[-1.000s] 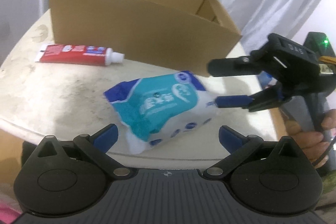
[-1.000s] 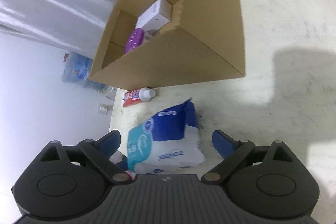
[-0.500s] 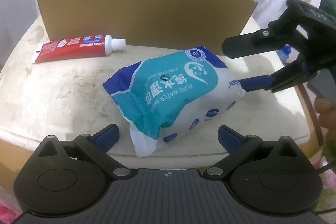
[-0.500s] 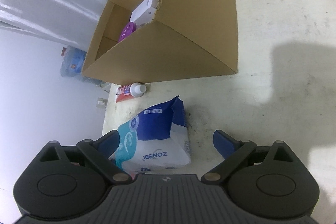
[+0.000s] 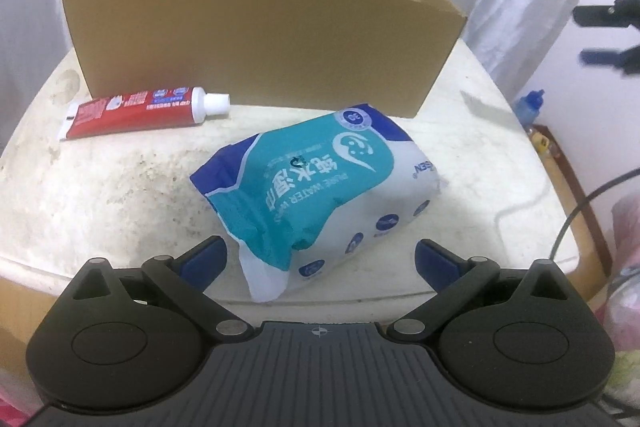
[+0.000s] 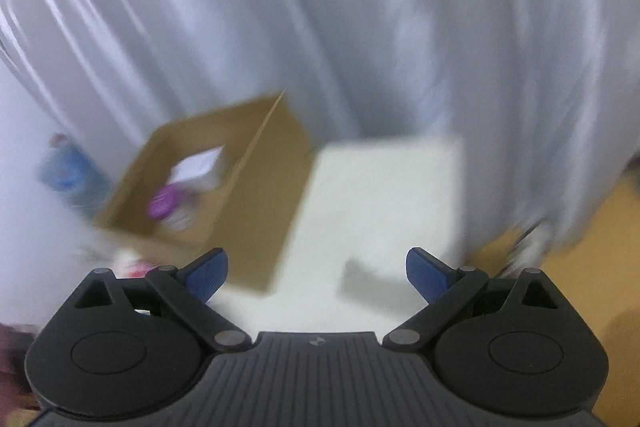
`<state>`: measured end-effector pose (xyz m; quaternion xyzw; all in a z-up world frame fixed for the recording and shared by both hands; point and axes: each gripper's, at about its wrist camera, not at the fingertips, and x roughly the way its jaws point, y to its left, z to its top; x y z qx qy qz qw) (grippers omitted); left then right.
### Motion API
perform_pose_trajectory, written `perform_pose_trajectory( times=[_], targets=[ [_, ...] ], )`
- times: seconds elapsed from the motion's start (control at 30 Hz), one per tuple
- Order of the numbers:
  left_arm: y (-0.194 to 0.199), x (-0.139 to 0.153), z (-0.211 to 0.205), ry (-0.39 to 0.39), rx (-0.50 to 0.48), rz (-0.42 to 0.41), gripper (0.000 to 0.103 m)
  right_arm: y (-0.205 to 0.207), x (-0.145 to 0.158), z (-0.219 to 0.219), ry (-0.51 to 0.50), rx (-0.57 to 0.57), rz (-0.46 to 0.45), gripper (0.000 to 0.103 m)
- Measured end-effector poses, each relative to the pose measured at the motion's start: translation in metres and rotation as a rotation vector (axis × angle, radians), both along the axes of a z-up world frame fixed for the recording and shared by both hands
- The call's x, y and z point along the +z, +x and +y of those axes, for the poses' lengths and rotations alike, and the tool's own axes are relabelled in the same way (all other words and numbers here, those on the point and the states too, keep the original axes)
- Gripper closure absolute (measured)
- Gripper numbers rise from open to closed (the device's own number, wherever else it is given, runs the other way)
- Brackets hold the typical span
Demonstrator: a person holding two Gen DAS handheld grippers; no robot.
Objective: Organize objects
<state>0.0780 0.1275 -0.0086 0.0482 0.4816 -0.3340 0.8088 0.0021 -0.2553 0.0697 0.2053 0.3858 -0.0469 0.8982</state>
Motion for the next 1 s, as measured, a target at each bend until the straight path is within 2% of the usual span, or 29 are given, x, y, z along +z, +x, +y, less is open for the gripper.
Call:
perform_pose_trajectory(
  times=[0.1,0.13,0.27,0.47,0.6,0.77,0.9,1.0],
  targets=[
    [-0.003,0.002,0.001,-0.011,0.019,-0.004,0.002,-0.017,0.012,0.011,-0.184,-0.031,-0.054,0.004],
    [-0.003,0.002,0.002,-0.017,0.028,0.002,0.002,-0.022,0.011,0.017,-0.213,-0.041,-0.069,0.004],
    [-0.007,0.002,0.007,-0.022,0.055,0.008,0.002,-0.036,-0.011,0.045,-0.201,-0.059,-0.100,0.004],
    [-0.015,0.000,0.007,0.021,0.062,-0.017,0.002,-0.037,-0.043,0.090,-0.194,-0.051,-0.104,0.004],
    [-0.018,0.000,0.005,0.029,0.059,-0.032,0.002,-0.035,-0.049,0.113,-0.146,-0.002,-0.129,0.000],
    [-0.020,-0.002,0.001,0.023,0.042,-0.040,0.002,-0.018,-0.055,0.144,-0.104,0.096,-0.162,0.000],
    [-0.020,-0.003,-0.001,0.020,0.038,-0.050,0.002,-0.004,-0.061,0.156,0.046,0.180,-0.153,0.000],
    [-0.017,-0.005,-0.003,0.025,0.039,-0.062,0.004,0.010,-0.069,0.161,0.121,0.198,-0.124,0.000]
  ],
)
